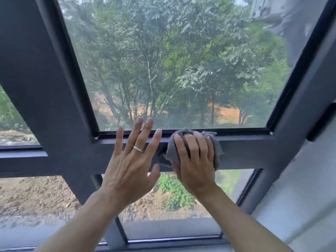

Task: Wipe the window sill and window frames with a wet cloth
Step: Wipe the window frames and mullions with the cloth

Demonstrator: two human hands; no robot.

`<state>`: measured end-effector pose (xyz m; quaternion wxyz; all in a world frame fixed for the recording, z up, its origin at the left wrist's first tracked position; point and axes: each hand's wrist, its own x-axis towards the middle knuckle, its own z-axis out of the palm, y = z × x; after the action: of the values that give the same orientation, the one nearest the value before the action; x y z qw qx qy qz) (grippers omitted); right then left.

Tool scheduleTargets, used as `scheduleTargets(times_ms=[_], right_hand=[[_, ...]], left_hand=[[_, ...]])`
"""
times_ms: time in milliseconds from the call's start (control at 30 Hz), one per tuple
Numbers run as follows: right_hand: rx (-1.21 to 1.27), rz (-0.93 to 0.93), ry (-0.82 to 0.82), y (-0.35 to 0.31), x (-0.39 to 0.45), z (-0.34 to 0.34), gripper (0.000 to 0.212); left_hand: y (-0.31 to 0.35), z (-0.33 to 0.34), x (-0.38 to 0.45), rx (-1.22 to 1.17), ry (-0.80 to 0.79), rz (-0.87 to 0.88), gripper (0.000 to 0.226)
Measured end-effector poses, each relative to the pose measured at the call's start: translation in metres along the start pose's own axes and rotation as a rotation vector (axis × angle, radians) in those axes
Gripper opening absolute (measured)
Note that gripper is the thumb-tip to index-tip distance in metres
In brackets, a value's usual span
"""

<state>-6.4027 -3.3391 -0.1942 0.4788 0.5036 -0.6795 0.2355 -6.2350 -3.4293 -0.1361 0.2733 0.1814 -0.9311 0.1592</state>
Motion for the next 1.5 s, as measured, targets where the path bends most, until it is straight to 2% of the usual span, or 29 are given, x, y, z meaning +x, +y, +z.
scheduleTargets(times_ms=[67,100,167,233,267,333,400,467,567,667,800,867,933,1033,1100,1267,1433,1500], right_hand=[[-0.053,-0.122,-0.012,0.045,-0.011,-0.010,0.048],[-0.074,-0.106,-0.023,0.063,-0.016,-0.015,0.047],[-0.075,0.083,-0.016,0.068,-0.022,-0.020,0.046],[-0.035,0.297,0.013,0.039,-0.016,-0.014,0.045],[-0.011,0.335,0.014,0.023,-0.013,-0.011,0.045],[0.028,0.227,-0.010,0.016,-0.009,-0.010,0.047],[0.015,0.077,-0.035,0.043,-0.016,-0.015,0.047],[-0.020,0.117,-0.040,0.072,-0.026,-0.023,0.045],[-0.008,0.425,0.012,0.084,-0.028,-0.027,0.043],[0.165,0.708,0.048,0.048,-0.010,-0.027,0.047],[0.364,0.976,0.065,0.014,0.012,-0.028,0.073],[0.396,1.253,0.160,0.029,0.031,-0.029,0.082],[0.436,1.517,0.222,0.043,0.051,-0.030,0.082],[0.597,1.718,0.237,0.025,0.065,-0.035,0.079],[0.649,1.764,0.200,0.012,0.068,-0.039,0.083],[0.586,1.827,0.232,0.082,0.057,-0.053,0.079],[0.691,1.719,0.119,0.028,0.063,-0.053,0.079],[0.627,1.743,0.135,0.046,0.060,-0.052,0.079]], left_hand=[[0.008,0.001,0.008,0.021,-0.026,0.003,0.076],[0.012,0.002,0.011,0.028,-0.037,-0.003,0.076],[0.018,0.003,0.014,0.036,-0.062,-0.021,0.077],[0.021,0.003,0.015,0.055,-0.058,-0.028,0.078],[0.022,0.004,0.015,0.065,-0.046,-0.017,0.079],[0.023,0.001,0.020,0.071,-0.036,0.026,0.079],[0.027,-0.002,0.029,0.071,-0.027,0.081,0.078],[0.032,-0.005,0.036,0.065,-0.014,0.114,0.076],[0.040,-0.012,0.052,0.074,-0.030,0.182,0.075],[0.042,-0.021,0.070,0.114,-0.044,0.246,0.077],[0.040,-0.032,0.089,0.152,-0.034,0.321,0.079],[0.041,-0.035,0.101,0.163,-0.022,0.403,0.078],[0.043,-0.037,0.112,0.161,-0.011,0.475,0.077],[0.047,-0.039,0.126,0.144,0.010,0.578,0.077],[0.047,-0.039,0.132,0.135,0.025,0.625,0.080],[0.042,-0.040,0.136,0.122,0.036,0.644,0.081],[0.045,-0.036,0.134,0.088,0.020,0.661,0.078],[0.047,-0.035,0.133,0.083,0.027,0.706,0.077]])
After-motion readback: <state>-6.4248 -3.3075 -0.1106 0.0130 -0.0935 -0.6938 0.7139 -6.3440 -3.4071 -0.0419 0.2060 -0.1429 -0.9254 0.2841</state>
